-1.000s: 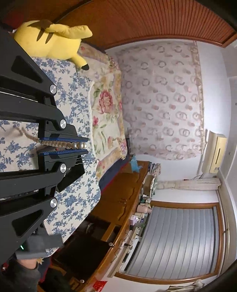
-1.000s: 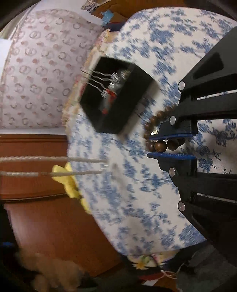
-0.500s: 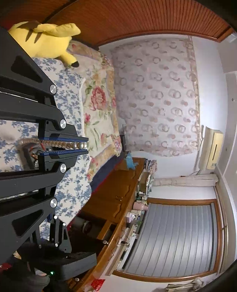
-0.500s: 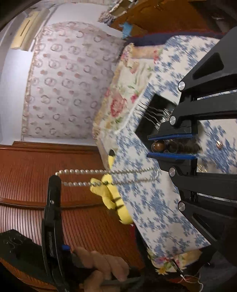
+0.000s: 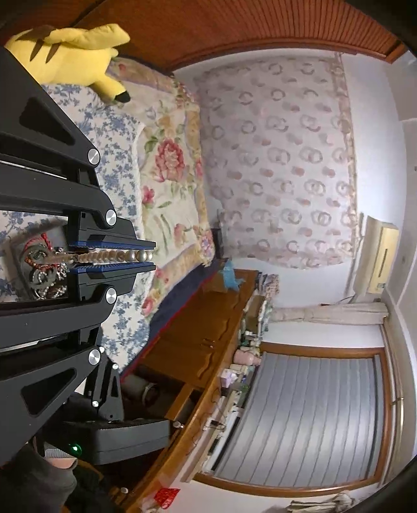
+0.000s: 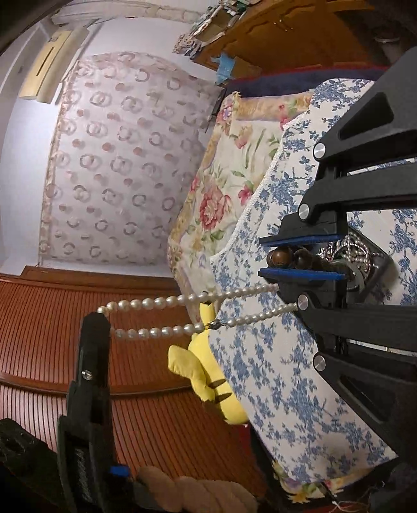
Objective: Organize jewelry
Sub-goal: 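Lower the pearls and wooden beads into the box and open both tools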
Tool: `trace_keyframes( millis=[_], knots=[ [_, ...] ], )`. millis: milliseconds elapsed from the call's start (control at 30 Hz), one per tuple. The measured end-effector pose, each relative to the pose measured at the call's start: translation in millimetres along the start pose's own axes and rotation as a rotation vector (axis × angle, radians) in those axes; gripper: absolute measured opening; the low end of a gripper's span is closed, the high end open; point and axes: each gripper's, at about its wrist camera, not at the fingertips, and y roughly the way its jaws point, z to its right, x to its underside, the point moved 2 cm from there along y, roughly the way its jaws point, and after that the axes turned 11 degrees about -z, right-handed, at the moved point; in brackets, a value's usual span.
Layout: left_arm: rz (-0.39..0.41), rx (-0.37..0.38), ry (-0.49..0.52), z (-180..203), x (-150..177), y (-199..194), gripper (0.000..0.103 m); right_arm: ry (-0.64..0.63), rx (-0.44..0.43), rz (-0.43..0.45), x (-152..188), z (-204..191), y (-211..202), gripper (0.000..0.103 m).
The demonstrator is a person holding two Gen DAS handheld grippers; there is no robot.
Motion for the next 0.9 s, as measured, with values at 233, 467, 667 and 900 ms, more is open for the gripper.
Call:
trace_keyframes(
  millis=[233,467,667,900],
  knots=[
    [-0.109,0.021,-0.032,-9.4,34.1,56.4,0.007,0.060,-0.009,-0.074,14.1,15.7,45.0,0.015],
    [-0.170,0.027,-0.042,-13.1,61.6,83.2,0.007,0.124,-0.039,-0.110,27.5,26.5,63.8,0.015],
    [-0.164,0.015,-0.038,-11.3,71.1,78.9,0.033,0.157,-0.069,-0.089,30.5,26.9,57.0,0.023],
    [-0.142,-0.024,-0.010,-6.9,88.2,65.3,0.069,0.169,-0.058,-0.076,46.8,20.9,25.7,0.023]
  ],
)
